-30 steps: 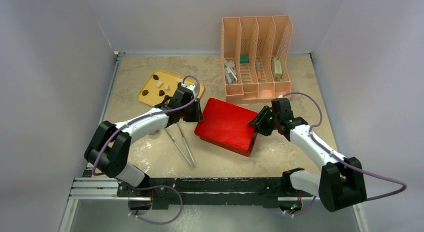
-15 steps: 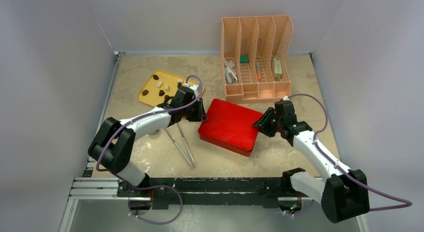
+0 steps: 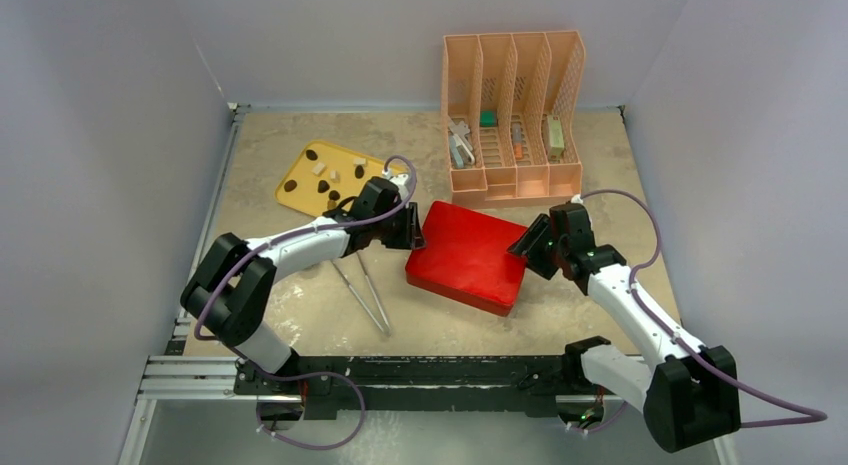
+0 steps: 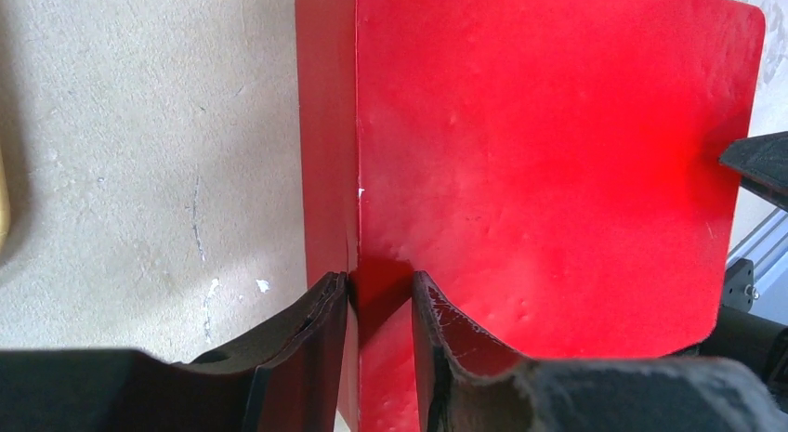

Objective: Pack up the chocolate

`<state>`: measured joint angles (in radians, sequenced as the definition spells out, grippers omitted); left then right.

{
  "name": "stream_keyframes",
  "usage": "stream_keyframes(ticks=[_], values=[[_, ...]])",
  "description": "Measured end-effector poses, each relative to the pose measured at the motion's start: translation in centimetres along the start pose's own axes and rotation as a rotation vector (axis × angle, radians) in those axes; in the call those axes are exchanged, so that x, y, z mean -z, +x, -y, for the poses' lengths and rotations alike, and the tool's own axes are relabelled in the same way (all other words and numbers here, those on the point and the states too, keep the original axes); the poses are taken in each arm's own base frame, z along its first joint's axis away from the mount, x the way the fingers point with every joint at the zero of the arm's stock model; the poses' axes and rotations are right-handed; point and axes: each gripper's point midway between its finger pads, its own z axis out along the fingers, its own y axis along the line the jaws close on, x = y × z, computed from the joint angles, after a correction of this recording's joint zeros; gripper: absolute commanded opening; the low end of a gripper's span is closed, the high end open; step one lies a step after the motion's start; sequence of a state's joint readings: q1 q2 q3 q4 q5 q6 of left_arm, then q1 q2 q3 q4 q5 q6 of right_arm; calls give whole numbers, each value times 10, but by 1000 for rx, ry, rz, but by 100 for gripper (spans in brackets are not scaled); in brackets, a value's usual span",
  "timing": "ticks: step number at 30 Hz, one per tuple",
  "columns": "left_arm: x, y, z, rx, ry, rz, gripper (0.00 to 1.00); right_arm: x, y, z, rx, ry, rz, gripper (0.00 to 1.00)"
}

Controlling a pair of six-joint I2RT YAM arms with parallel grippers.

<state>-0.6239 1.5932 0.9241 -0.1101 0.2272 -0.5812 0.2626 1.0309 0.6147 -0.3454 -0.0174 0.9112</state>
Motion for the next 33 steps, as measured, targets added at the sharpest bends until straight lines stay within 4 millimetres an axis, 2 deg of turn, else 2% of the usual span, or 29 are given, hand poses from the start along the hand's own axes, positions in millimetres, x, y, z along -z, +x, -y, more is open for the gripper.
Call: stream_keyframes(ticks=[9, 13, 18, 21, 24, 30, 33], values=[[-1, 3, 1, -3, 0, -11, 35, -5, 6, 12, 9, 55, -28, 61], [-1, 4, 1, -5, -1, -12, 33, -6, 6, 15, 16, 71, -27, 55], [-2, 3, 1, -9, -2, -15, 31, -8, 5, 13, 31, 64, -20, 40], [-2, 2, 1, -17, -4, -19, 33, -10, 5, 17, 29, 81, -18, 38], [-3, 2, 1, -19, -6, -23, 35, -11, 2, 18, 26, 90, -3, 40], [-4, 2, 1, -19, -9, -35, 35, -12, 3, 19, 20, 76, 10, 56], [-3, 1, 2, -16, -14, -42, 37, -10, 0, 19, 22, 99, 8, 59]])
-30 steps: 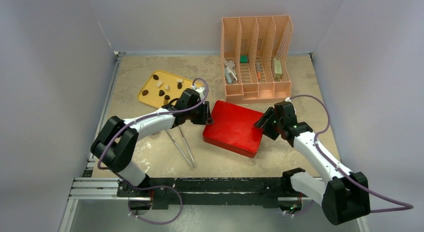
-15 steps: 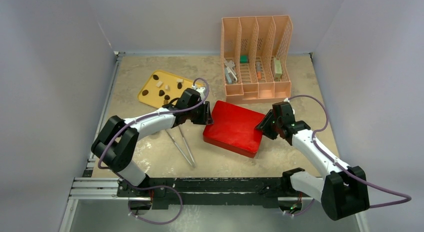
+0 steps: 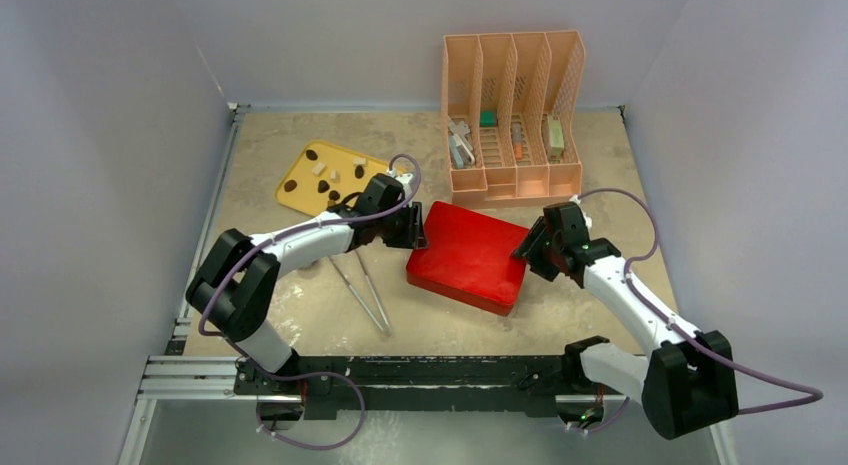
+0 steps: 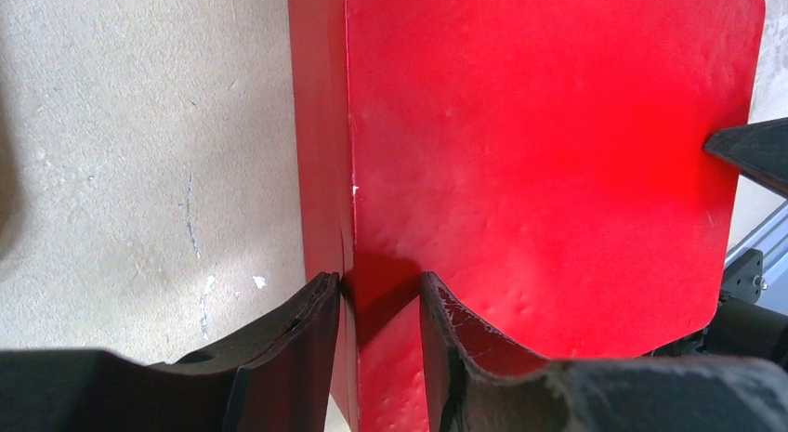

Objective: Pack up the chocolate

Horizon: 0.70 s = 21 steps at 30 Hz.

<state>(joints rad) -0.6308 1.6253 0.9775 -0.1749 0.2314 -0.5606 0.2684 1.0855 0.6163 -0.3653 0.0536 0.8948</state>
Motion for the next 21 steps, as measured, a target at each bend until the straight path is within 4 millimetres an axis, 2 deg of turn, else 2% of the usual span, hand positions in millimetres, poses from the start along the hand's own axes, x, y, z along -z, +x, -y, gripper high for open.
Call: stream_keyframes(ticks=[3, 6, 8, 10, 12, 13, 16, 21], values=[[2, 1, -1, 8, -14, -10, 37, 10, -6, 3, 25, 59, -8, 60], [5, -1, -3, 10, -38, -9, 37, 27, -25, -9, 53, 65, 28, 56], [10, -5, -2, 8, -53, 3, 37, 38, -40, -22, 70, 42, 66, 41], [16, -11, -1, 6, -61, 21, 37, 49, -55, -35, 92, 17, 106, 19], [24, -18, 1, 3, -66, 51, 34, 54, -65, -45, 111, -3, 130, 4], [27, -21, 3, 1, -65, 63, 33, 55, -67, -47, 119, -7, 132, 0], [34, -28, 6, -4, -61, 94, 25, 46, -69, -50, 140, 0, 121, 0], [35, -30, 13, -8, -25, 104, 16, 11, -60, -42, 167, 51, 68, 0]])
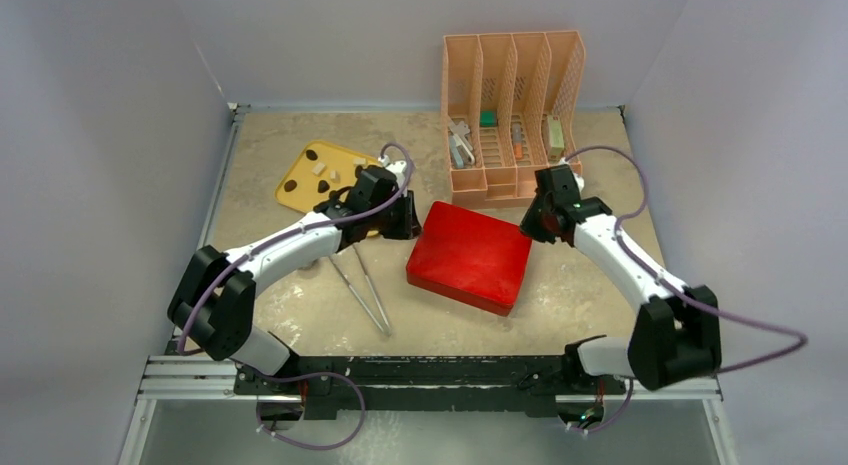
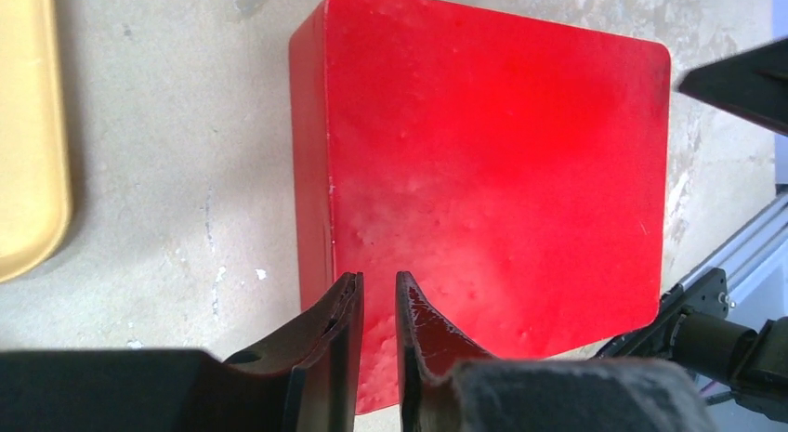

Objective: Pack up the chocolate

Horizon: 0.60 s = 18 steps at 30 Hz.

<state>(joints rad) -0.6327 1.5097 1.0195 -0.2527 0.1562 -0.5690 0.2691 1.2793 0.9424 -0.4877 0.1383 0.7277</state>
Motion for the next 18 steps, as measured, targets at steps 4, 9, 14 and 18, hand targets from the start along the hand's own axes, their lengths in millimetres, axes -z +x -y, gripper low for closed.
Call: stream_keyframes(ticks=[4, 9, 14, 18], values=[[-8, 10, -1, 24, 18, -20, 14, -31, 20, 12, 7, 84, -92, 0], [-25, 30, -4, 80, 42, -75, 13, -30, 14, 10, 27, 79, -73, 0], [-26, 30, -3, 98, 47, -72, 14, -8, 15, 11, 76, 59, -88, 0], [-26, 30, -3, 101, 47, -73, 16, 23, 16, -1, 105, -15, -85, 0]])
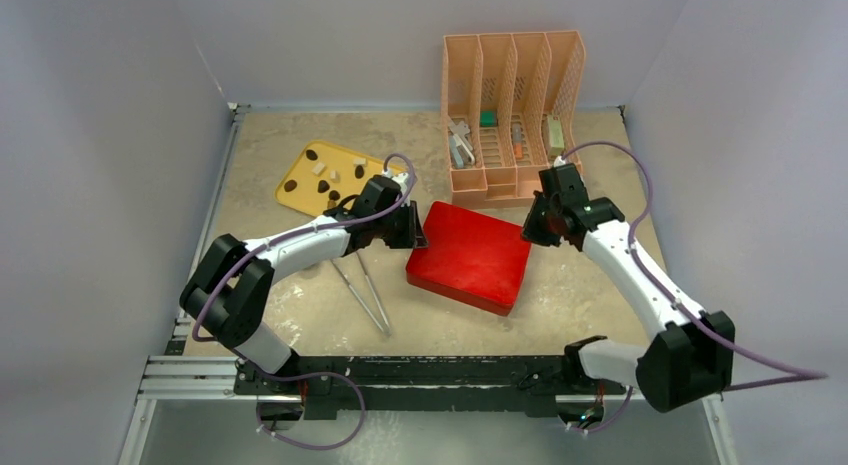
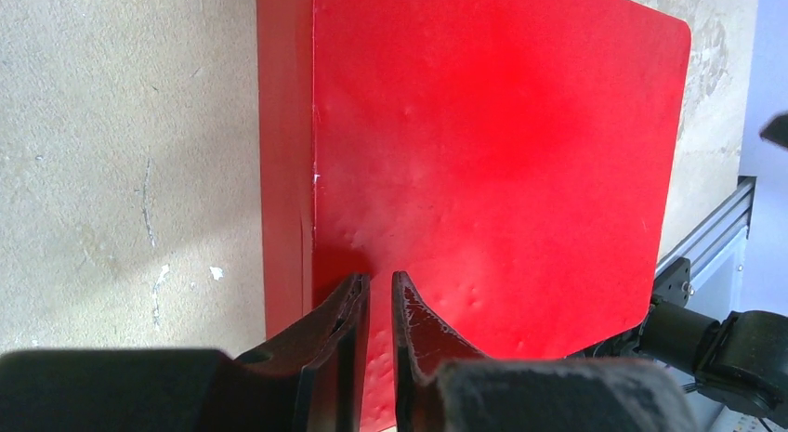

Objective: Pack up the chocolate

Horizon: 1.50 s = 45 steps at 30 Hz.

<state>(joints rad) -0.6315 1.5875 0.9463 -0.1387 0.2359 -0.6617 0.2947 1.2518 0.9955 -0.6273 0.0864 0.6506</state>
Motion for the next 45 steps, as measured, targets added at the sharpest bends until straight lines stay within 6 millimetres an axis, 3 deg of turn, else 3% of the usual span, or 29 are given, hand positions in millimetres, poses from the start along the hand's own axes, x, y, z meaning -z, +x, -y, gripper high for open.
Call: stream_keyframes(ticks=[8, 11, 15, 20, 24, 31, 34, 38, 45], values=[[-1, 0, 0, -1, 2, 2, 16, 39, 51, -16, 58, -114, -104, 0], [-2, -1, 0, -1, 4, 5, 16, 35, 80, -9, 52, -124, -173, 0], [-2, -2, 1, -1, 7, 9, 16, 15, 128, 7, 10, -112, -316, 0], [-2, -3, 1, 7, 7, 10, 16, 12, 126, -6, -3, -157, -314, 0], [-1, -7, 1, 10, -9, 19, 15, 20, 122, -2, 3, -124, -314, 0], [8, -47, 7, 13, -46, 112, 15, 61, 77, -28, 5, -198, -171, 0], [12, -63, 13, 9, -38, 151, 15, 56, 88, -21, -2, -195, -184, 0], [12, -65, 10, 11, -48, 159, 15, 26, 141, 12, -24, -88, -335, 0], [7, -69, 10, 7, -47, 170, 15, 26, 134, 6, -14, -98, -310, 0]])
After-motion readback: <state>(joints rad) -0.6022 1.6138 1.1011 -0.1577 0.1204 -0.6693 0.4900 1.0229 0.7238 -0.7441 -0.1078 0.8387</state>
